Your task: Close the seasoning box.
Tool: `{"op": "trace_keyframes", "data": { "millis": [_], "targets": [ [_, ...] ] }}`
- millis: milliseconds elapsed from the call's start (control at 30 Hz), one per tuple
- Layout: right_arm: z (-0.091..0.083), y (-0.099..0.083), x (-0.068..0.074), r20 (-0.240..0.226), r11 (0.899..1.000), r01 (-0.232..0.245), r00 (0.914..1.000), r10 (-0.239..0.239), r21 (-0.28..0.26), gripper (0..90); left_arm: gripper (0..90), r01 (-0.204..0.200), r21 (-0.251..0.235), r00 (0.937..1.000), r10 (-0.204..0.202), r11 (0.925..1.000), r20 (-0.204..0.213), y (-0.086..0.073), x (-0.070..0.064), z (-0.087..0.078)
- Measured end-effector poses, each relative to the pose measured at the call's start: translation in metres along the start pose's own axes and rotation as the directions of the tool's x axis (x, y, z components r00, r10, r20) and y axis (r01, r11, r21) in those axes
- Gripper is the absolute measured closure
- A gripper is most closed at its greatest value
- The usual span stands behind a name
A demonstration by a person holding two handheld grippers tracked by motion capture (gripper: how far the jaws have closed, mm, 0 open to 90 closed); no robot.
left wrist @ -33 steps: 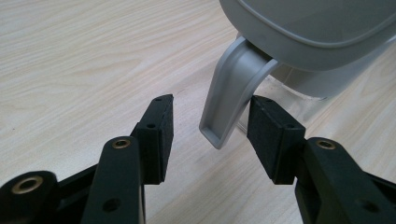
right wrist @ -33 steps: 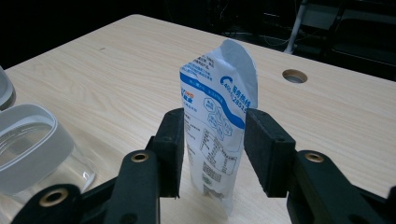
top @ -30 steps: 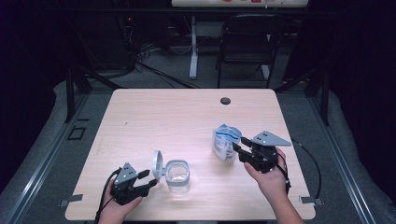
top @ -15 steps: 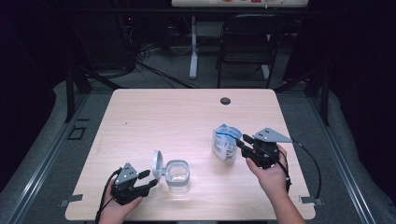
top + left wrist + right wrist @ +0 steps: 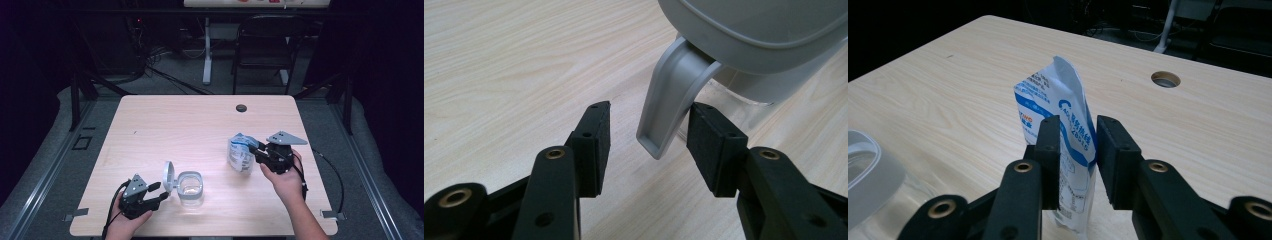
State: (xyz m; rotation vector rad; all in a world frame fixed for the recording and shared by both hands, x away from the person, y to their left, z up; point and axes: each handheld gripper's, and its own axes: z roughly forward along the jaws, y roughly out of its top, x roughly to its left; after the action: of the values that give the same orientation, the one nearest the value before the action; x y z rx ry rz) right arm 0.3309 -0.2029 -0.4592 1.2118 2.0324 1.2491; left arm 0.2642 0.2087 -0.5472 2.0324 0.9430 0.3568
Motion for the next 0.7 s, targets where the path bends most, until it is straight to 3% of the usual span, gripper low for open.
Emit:
{"op": "trace_keyframes", "data": {
  "millis": [100, 267, 700],
  "targets": [
    [0.0017, 0.0018, -0.0008, 0.007, 1.0, 0.005, 1.0, -0.005, 0.007, 79.1, 52.6, 0.0, -0.004, 1.0, 0.0, 1.0, -0.003, -0.0002, -0.0003, 0.0002],
    [0.0014, 0.0033, -0.0012, -0.019, 1.0, -0.005, 0.9998, 0.005, 0.018, 89.2, 52.6, -0.001, 0.001, 1.0, 0.001, 1.0, -0.004, -0.0001, 0.0, 0.0003],
    [0.0017, 0.0042, 0.0051, -0.041, 1.0, 0.001, 0.9992, -0.001, 0.017, 90.0, 52.7, 0.001, 0.0, 1.0, -0.001, 1.0, -0.003, 0.0, 0.0, 0.0005]
  ]
}}
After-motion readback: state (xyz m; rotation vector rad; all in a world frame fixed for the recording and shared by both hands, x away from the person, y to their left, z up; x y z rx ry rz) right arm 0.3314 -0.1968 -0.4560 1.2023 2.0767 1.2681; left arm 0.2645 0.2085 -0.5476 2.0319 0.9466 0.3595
